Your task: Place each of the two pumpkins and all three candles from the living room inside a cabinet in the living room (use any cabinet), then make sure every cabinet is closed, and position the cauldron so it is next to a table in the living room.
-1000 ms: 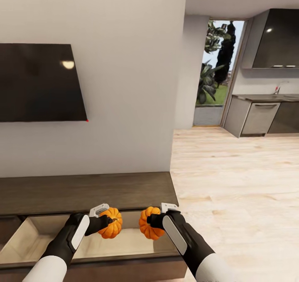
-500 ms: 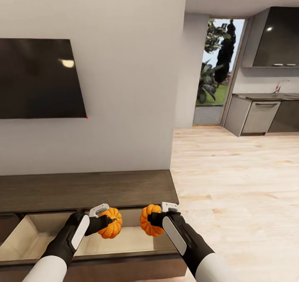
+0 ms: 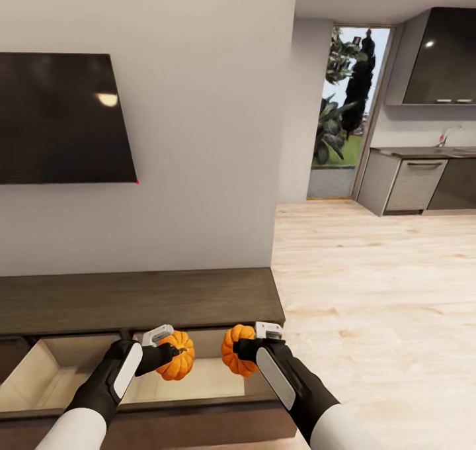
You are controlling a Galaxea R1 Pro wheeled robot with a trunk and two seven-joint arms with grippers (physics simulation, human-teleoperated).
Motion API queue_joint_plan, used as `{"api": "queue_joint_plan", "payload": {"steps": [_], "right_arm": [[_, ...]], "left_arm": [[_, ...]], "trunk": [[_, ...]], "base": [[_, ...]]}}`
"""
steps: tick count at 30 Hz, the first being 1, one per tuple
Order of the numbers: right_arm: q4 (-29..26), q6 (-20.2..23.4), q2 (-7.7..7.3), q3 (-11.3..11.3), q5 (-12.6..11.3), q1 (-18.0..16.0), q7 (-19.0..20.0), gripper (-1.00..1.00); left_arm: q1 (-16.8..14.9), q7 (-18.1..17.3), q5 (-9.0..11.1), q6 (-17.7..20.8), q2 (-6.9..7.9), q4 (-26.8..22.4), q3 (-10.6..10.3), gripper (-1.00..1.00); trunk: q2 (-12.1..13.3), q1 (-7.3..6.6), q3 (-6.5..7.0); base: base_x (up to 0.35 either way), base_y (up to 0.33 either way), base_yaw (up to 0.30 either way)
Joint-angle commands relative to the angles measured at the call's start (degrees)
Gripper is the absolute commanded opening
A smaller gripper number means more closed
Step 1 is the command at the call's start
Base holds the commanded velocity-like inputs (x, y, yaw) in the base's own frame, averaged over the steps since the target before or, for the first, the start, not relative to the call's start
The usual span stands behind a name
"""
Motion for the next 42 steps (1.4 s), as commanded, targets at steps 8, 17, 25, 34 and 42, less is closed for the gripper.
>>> {"api": "queue_joint_plan", "payload": {"steps": [8,17,25,34,42], "right_arm": [[-0.02,-0.45,0.00,0.64,0.00,-0.03,-0.04,-1.00],[-0.02,-0.46,0.00,0.75,0.00,-0.01,-0.04,-1.00],[-0.02,-0.46,0.00,0.75,0.00,-0.02,-0.04,-1.00],[-0.36,-0.59,0.00,1.84,-0.17,0.03,0.04,-1.00],[-0.38,-0.64,0.00,2.24,-0.17,0.05,0.05,-1.00]], "left_arm": [[-0.01,-0.07,0.19,0.05,-0.02,0.00,0.08,-1.00],[-0.01,-0.11,0.22,0.32,0.01,0.00,0.09,-1.00],[-0.01,-0.11,0.30,0.24,0.01,0.00,0.09,-1.00],[-0.01,-0.12,0.24,0.18,0.07,-0.07,0.18,-1.00],[-0.01,-0.02,0.15,0.12,0.04,-0.02,0.18,-1.00]], "trunk": [[-3.22,1.76,-1.44],[-3.63,1.98,-1.62],[-3.63,1.98,-1.62],[-6.03,3.30,-2.69],[-9.24,5.06,-3.94]], "base": [[0.000,0.000,0.000],[0.115,0.000,0.000],[0.118,0.000,0.000],[0.002,0.000,0.000],[0.000,0.000,0.126]]}}
